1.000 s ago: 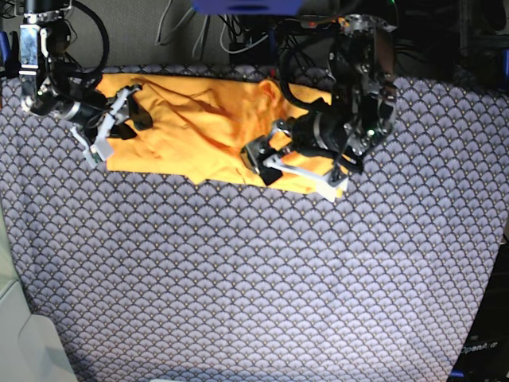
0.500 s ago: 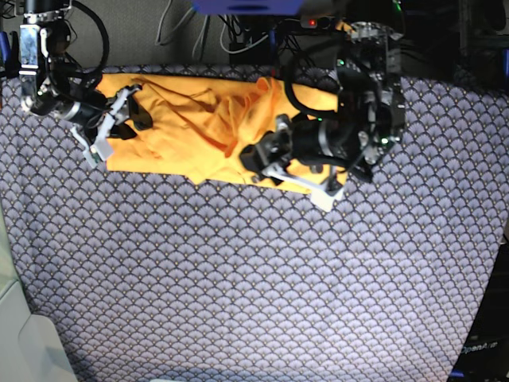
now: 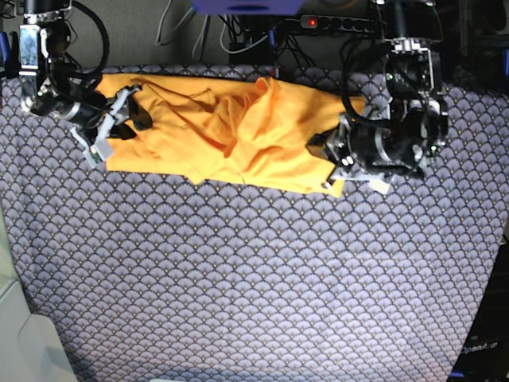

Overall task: Fold the T-shirt properly
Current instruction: 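Lower the folded end onto the strip and open the left gripper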

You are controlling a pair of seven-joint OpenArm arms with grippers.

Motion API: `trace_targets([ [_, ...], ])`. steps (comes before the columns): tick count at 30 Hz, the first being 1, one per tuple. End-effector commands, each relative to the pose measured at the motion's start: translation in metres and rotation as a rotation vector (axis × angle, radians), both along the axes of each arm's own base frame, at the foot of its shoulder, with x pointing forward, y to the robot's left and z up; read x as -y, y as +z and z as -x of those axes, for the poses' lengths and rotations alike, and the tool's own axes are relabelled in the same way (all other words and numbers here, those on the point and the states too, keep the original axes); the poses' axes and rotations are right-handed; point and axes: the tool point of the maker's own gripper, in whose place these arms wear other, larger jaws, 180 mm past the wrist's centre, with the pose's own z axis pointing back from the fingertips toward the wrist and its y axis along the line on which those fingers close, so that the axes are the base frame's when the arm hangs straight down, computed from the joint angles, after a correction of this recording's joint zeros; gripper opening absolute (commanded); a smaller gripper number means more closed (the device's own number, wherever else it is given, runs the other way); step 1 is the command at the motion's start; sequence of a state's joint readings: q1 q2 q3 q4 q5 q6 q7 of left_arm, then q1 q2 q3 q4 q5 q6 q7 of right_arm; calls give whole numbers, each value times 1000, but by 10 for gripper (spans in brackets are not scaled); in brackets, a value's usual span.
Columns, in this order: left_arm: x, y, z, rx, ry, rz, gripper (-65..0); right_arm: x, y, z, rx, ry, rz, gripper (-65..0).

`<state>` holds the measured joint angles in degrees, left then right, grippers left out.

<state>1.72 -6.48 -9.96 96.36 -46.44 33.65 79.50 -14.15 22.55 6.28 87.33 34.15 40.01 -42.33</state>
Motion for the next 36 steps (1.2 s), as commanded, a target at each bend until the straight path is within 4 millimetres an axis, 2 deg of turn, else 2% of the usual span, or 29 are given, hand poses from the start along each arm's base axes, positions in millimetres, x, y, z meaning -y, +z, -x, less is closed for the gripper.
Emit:
trace_targets([
  [1,4,10,-12,24,-6,26,-650,6,3,-2,6,9,26,-376],
  [5,1,0,-23,3,18,29,-650,6,3,-2,6,9,26,-376],
  [9,-7,3,-38,45,49,-8,-650,6,3,-2,6,9,26,-376],
  [17,-19,1,-43,47,66,-45,-650,6,3,-2,8,8,24,-376],
  [20,-17,7,-35,56,54,-11,-650,6,4,-4,12,9,26,-380],
  [22,-8,20,-29,88,42,44,-650,6,9,-9,29,10,29,-380],
  [24,-10,36,-27,138,44,61,-650,4,12,-11,40,16,30,-381],
  [29,-32,74,-25,255,115,87,-650,6,18,-13,59,27,42,-381],
  [33,-51,90,-11,294,169,119,-650,7,17,-12,49,30,51,-381],
  [36,-63,94,-1,292,197,152,-650,9,17,-12,36,37,66,-381],
])
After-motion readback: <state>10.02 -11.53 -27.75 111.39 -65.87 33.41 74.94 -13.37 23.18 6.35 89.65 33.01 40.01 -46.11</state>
